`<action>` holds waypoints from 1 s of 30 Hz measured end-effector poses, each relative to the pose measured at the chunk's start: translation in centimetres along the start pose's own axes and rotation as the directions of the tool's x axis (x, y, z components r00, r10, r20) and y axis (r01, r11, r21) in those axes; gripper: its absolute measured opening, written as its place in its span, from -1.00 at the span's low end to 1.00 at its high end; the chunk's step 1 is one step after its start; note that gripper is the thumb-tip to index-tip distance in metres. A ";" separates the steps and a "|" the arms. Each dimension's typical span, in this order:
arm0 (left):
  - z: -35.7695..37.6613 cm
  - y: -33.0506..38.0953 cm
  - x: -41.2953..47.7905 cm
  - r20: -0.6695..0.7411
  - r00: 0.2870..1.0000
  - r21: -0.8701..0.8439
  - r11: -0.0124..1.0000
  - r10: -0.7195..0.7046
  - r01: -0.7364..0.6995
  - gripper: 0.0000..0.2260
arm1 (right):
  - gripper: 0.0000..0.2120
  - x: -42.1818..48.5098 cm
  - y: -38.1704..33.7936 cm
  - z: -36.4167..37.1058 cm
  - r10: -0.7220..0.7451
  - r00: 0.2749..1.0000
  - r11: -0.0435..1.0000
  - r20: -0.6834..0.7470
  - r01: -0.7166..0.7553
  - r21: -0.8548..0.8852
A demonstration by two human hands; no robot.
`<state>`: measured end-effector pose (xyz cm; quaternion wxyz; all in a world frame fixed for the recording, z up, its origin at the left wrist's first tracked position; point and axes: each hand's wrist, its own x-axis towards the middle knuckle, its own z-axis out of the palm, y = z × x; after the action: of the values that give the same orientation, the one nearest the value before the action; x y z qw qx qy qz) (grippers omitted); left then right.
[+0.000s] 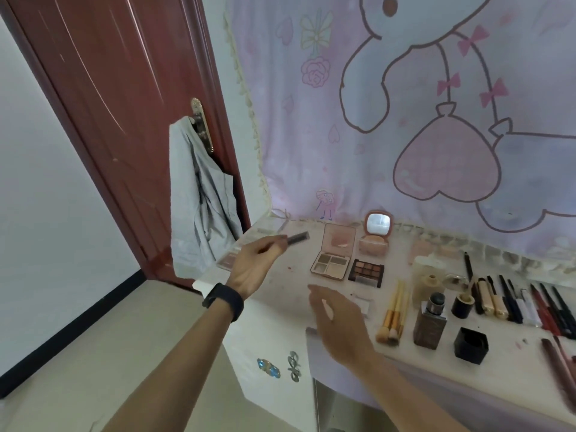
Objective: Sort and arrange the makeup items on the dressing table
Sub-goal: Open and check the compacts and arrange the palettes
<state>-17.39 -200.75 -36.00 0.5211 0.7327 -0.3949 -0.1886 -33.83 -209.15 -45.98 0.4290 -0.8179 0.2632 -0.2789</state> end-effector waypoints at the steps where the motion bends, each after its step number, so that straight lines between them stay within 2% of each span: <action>1: 0.3 0.1 -1.0 0.015 0.999 0.034 0.999 0.037 -0.037 -0.62 | -0.59 -0.3 -1.3 -0.8 0.136 0.991 0.951 -0.010 -0.128 0.281; 2: 0.8 0.1 -1.8 0.041 0.996 0.074 0.994 0.082 -0.084 -0.57 | -0.53 -0.4 -2.2 -1.7 0.245 0.969 0.838 0.033 -0.229 0.495; 3: 1.4 0.0 -2.7 0.081 0.989 0.131 0.982 0.127 -0.137 -0.52 | -0.50 -0.6 -3.0 -2.7 0.301 0.947 0.713 0.112 -0.301 0.633; 4: 2.1 0.0 -3.5 0.128 0.979 0.208 0.961 0.159 -0.183 -0.49 | -0.51 -0.9 -3.7 -3.8 0.322 0.931 0.630 0.169 -0.344 0.696; 5: 2.9 0.0 -4.3 0.168 0.969 0.291 0.930 0.180 -0.223 -0.46 | -0.56 -1.4 -4.1 -4.7 0.325 0.928 0.612 0.185 -0.355 0.706; 8: 4.8 0.0 -6.1 0.227 0.938 0.434 0.835 0.262 -0.339 -0.37 | -0.78 -3.5 -3.7 -6.4 0.341 0.938 0.711 0.063 -0.300 0.636; 10: 5.8 0.2 -6.8 0.274 0.912 0.474 0.782 0.306 -0.404 -0.33 | -0.79 -5.2 -2.7 -7.0 0.327 0.945 0.755 -0.002 -0.259 0.603; 13: 7.4 0.3 -8.1 0.310 0.875 0.467 0.742 0.372 -0.481 -0.28 | -0.79 -7.9 -1.6 -7.9 0.317 0.947 0.737 -0.058 -0.207 0.643; 16: 9.3 0.1 -9.7 0.231 0.859 0.344 0.788 0.457 -0.511 -0.16 | -0.78 -9.7 -0.6 -8.6 0.338 0.939 0.654 -0.060 -0.189 0.732; 21: 11.8 -0.8 -11.2 0.160 0.916 0.198 0.897 0.369 -0.396 0.04 | -0.74 -11.6 1.0 -9.4 0.330 0.944 0.565 -0.024 -0.177 0.806; 23: 12.5 -1.0 -11.5 0.153 0.926 0.181 0.911 0.347 -0.371 0.04 | -0.74 -12.1 1.6 -9.8 0.328 0.945 0.518 0.020 -0.197 0.832; 25: 12.9 -0.9 -11.8 0.152 0.932 0.207 0.911 0.330 -0.357 0.00 | -0.70 -12.5 2.1 -10.3 0.329 0.944 0.572 0.040 -0.233 0.786; 28: 12.9 -0.4 -11.9 0.200 0.929 0.296 0.885 0.311 -0.360 -0.04 | -0.47 -12.7 2.7 -10.9 0.291 0.950 0.753 0.111 -0.299 0.585; 30: 12.8 0.0 -11.9 0.263 0.917 0.367 0.848 0.300 -0.383 -0.05 | -0.48 -12.7 2.7 -11.0 0.273 0.950 0.803 0.154 -0.313 0.507</action>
<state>-33.59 -199.39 -42.53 0.3390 0.7211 -0.5994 -0.0762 -50.82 -208.12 -45.90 0.6829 -0.6286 0.2840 -0.2402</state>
